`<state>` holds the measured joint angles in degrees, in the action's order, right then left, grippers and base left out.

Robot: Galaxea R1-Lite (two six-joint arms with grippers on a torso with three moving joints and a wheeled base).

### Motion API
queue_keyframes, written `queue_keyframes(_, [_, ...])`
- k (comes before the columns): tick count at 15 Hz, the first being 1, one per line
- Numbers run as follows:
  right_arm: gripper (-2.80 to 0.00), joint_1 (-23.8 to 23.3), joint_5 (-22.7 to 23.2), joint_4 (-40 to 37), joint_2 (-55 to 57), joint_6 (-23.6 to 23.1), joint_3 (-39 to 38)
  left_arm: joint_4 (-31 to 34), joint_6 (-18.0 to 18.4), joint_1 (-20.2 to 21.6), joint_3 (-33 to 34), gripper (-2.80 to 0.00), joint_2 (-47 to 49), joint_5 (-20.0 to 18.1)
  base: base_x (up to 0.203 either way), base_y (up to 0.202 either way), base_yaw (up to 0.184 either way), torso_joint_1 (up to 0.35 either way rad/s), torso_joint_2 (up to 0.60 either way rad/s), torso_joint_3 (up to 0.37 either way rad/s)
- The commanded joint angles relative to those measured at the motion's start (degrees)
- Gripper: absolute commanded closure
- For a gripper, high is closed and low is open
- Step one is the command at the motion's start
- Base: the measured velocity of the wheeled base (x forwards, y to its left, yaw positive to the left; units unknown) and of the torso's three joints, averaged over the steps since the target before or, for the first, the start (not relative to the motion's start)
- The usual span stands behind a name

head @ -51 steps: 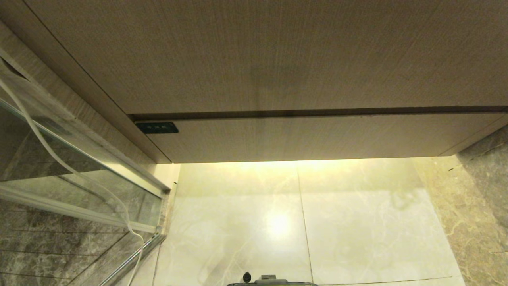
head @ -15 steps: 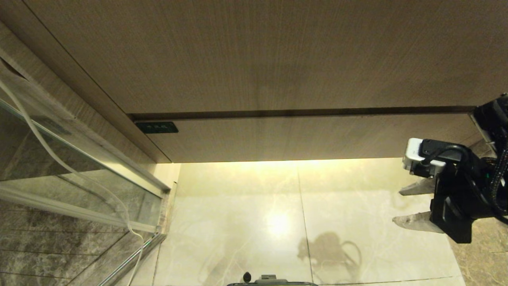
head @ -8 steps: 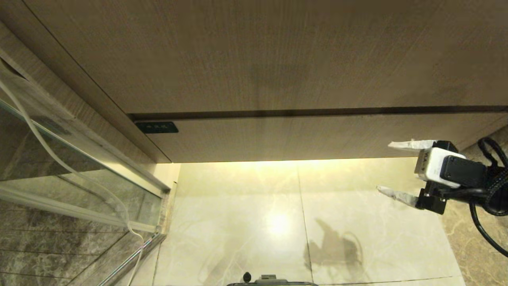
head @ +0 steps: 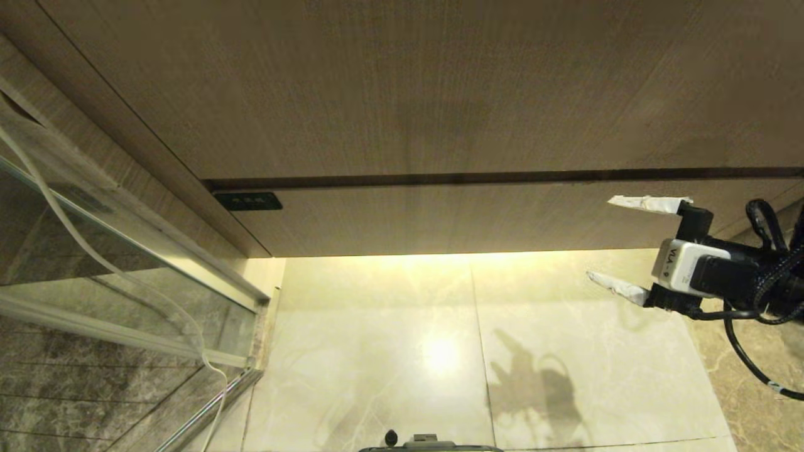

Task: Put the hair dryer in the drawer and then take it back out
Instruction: Pull open the drawer

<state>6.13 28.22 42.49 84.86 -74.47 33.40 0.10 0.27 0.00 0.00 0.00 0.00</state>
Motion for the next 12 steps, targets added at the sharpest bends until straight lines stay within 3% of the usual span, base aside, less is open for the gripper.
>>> queue_keyframes(1, [-2.8,-0.8,-4.8,-4.2,1.7,-3.0,4.1,0.0,0.0,0.0,0.0,0.0,0.0,0.0,0.0,0.0,0.0,0.0,0.0,0.0])
queue_keyframes(3, [-2.8,-0.9,-7.7,-9.5,2.8,-6.5,7.8,0.0,0.0,0.0,0.0,0.0,0.0,0.0,0.0,0.0,0.0,0.0,0.0,0.0])
queue_keyframes(7, [-2.8,-0.9,-10.8,-20.6,4.1,-7.4,11.9,0.0,0.0,0.0,0.0,0.0,0.0,0.0,0.0,0.0,0.0,0.0,0.0,0.0])
queue_keyframes(12, [-2.8,-0.9,-14.6,-22.0,8.0,-5.2,16.4,0.0,0.0,0.0,0.1,0.0,0.0,0.0,0.0,0.0,0.0,0.0,0.0,0.0])
